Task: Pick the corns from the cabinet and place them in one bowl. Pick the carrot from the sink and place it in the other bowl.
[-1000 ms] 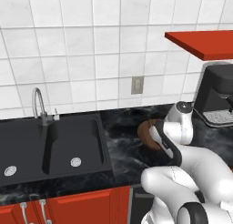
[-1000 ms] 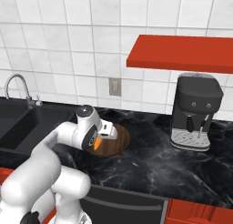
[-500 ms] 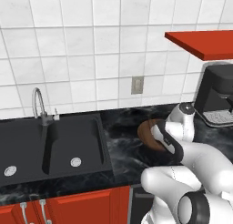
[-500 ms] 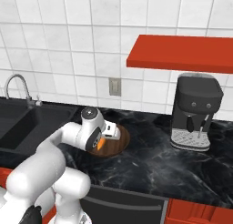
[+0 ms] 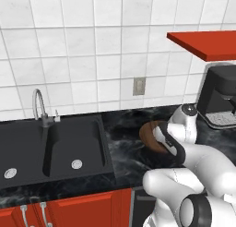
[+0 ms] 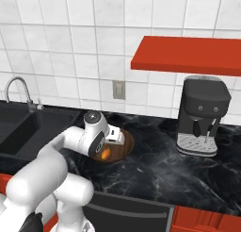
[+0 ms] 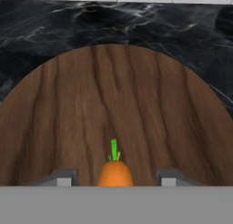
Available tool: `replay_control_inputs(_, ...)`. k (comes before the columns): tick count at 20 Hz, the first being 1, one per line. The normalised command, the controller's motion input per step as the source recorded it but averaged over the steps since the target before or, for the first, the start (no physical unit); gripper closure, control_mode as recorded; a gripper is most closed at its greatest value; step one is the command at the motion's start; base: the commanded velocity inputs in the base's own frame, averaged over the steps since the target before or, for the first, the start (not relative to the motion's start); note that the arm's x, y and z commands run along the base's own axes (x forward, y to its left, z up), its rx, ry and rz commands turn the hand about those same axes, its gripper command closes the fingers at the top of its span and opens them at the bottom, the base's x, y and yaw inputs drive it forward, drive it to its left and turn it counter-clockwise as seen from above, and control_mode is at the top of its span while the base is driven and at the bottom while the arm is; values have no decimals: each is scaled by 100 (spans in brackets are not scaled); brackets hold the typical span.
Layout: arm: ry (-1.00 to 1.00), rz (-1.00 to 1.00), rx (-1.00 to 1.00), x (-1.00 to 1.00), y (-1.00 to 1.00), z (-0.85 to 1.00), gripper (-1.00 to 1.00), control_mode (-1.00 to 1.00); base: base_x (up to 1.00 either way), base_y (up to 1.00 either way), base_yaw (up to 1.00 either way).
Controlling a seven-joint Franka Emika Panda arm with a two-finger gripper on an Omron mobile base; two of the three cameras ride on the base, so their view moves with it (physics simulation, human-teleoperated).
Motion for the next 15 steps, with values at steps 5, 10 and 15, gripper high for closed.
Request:
replay_control_inputs(5, 1, 0, 0, 0, 0, 7, -100, -100, 0, 0, 0)
replay_control_inputs(10, 3, 0, 0, -3, 8, 57, -100, -100, 0, 0, 0)
replay_control_inputs(15, 9, 0, 0, -9, 42, 49, -100, -100, 0, 0, 0)
